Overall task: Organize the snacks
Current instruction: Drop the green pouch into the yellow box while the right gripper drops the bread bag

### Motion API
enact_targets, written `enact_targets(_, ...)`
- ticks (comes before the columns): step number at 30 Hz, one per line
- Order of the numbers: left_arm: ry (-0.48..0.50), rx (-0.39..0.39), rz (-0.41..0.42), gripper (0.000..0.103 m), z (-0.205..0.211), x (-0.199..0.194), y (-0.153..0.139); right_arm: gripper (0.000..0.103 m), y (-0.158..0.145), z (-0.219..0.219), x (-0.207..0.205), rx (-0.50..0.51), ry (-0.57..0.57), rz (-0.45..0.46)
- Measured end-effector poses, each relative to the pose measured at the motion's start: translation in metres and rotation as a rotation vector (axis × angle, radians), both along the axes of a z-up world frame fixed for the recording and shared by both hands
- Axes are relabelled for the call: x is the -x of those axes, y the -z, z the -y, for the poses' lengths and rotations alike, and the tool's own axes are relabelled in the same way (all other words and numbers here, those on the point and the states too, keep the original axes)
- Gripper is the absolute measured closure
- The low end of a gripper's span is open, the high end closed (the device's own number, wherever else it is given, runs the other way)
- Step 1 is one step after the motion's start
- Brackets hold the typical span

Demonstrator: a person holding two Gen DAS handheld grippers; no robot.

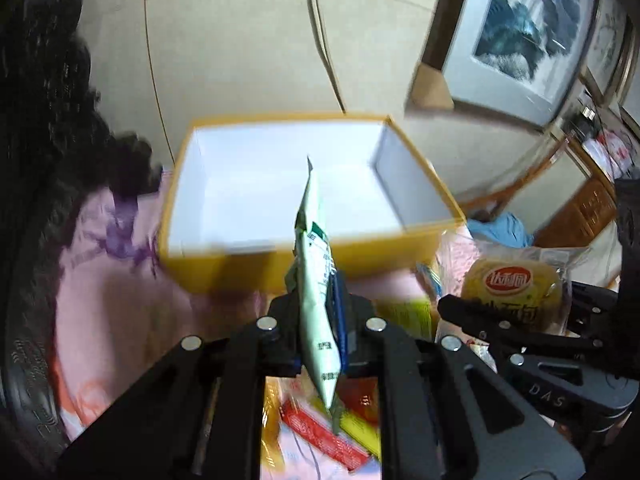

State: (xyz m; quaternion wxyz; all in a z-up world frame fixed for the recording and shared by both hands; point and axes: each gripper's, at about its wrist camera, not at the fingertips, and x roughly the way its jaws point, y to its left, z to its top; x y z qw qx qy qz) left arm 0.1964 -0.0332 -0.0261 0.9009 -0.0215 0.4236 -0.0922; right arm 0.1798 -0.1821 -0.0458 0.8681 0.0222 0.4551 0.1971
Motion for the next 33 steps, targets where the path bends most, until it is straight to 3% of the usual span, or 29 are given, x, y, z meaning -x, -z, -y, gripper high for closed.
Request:
enact_targets(6,-0.093,-0.007,-0.026,0.091,-0.011,-0.091,-0.011,0.07,-0.033,-0.012,-0.079,-0.002,0.014,0.065)
enact_targets(13,-0.149,-0.038,-0.047,0.087,-0.016,-0.139,-0.001,0.069,-0.032,-0.015,-0.136,0.02,0.037,0.055)
enact_targets(14,-0.163,-0.042,-0.039,0.071,-0.017,-0.142,-0.001,0.068,-0.031,-0.015,-0.14,0.027,0.042,0.048)
enact_targets(15,-0.18,-0.043,-0.031,0.026,-0.019,-0.141,0.0,0.062,-0.029,-0.015,-0.144,0.034,0.051,0.045)
enact_targets(16,-0.219,-0.04,-0.005,0.013,-0.023,-0.141,-0.003,0.052,-0.027,-0.014,-0.146,0.044,0.066,0.047)
enact_targets(19,-0.241,-0.04,0.005,0.011,-0.031,-0.143,-0.005,0.039,-0.025,-0.01,-0.147,0.051,0.116,0.077)
enact_targets(27,-0.236,-0.04,0.016,0.011,-0.032,-0.134,-0.014,0.039,-0.029,-0.011,-0.145,0.047,0.115,0.064)
enact_targets(33,-0.211,-0.03,0.047,0.005,-0.042,-0.089,-0.035,0.039,-0.042,-0.006,-0.112,0.045,0.075,0.06)
